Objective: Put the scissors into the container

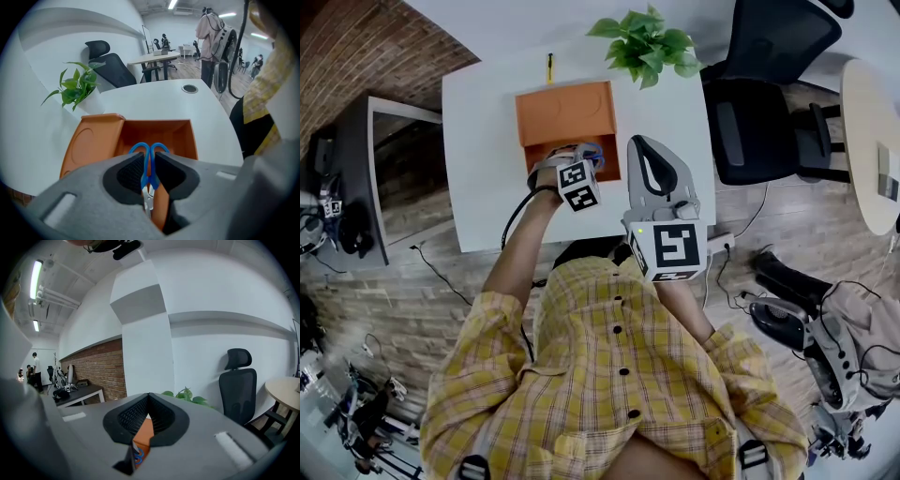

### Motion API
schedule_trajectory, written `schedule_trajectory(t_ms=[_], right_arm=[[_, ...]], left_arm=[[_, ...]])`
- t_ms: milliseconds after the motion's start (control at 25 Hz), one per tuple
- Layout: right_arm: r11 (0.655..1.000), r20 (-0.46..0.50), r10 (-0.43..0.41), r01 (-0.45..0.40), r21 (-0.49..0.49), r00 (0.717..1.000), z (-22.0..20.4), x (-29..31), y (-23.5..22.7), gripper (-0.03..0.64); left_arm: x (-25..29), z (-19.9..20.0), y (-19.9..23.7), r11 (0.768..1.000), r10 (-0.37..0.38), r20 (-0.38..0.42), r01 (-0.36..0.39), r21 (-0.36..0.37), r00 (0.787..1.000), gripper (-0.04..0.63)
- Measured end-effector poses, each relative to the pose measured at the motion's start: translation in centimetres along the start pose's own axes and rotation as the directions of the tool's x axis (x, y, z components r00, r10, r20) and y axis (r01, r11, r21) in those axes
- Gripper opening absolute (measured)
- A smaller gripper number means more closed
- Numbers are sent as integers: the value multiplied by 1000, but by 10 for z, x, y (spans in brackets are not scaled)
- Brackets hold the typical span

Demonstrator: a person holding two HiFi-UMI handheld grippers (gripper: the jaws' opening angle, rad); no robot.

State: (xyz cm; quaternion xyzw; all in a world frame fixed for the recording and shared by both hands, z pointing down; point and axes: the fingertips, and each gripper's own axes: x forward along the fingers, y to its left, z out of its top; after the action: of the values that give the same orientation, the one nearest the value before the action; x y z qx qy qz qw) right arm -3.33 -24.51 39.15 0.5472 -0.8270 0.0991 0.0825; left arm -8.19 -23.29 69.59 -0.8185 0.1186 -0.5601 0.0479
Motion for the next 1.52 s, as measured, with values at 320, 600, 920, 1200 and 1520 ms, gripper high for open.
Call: schedule_trajectory(t_ms=[320, 600, 920, 1200, 1520], right_arm=[[1000, -12, -10, 10, -8, 1000, -2, 0, -5, 5], [1000, -19, -23, 23, -9, 1000, -3, 0, -10, 5], [999, -20, -29, 29, -13, 999, -3, 1, -12, 5], [999, -22, -30, 30, -12, 999, -4, 1, -13, 5], [1000, -18, -18, 18, -13, 1000, -2, -1, -11, 5]], left_arm=[[10, -4, -3, 999, -38, 9, 39, -17, 999, 81], [15, -7, -3, 999, -47, 0, 47, -15, 999, 83], [20, -10, -5, 998, -55, -1, 55, -16, 998, 83], [20, -10, -4, 998, -58, 16, 59, -26, 998, 83], [12, -11, 0, 998, -38, 30, 39, -44, 999, 83]])
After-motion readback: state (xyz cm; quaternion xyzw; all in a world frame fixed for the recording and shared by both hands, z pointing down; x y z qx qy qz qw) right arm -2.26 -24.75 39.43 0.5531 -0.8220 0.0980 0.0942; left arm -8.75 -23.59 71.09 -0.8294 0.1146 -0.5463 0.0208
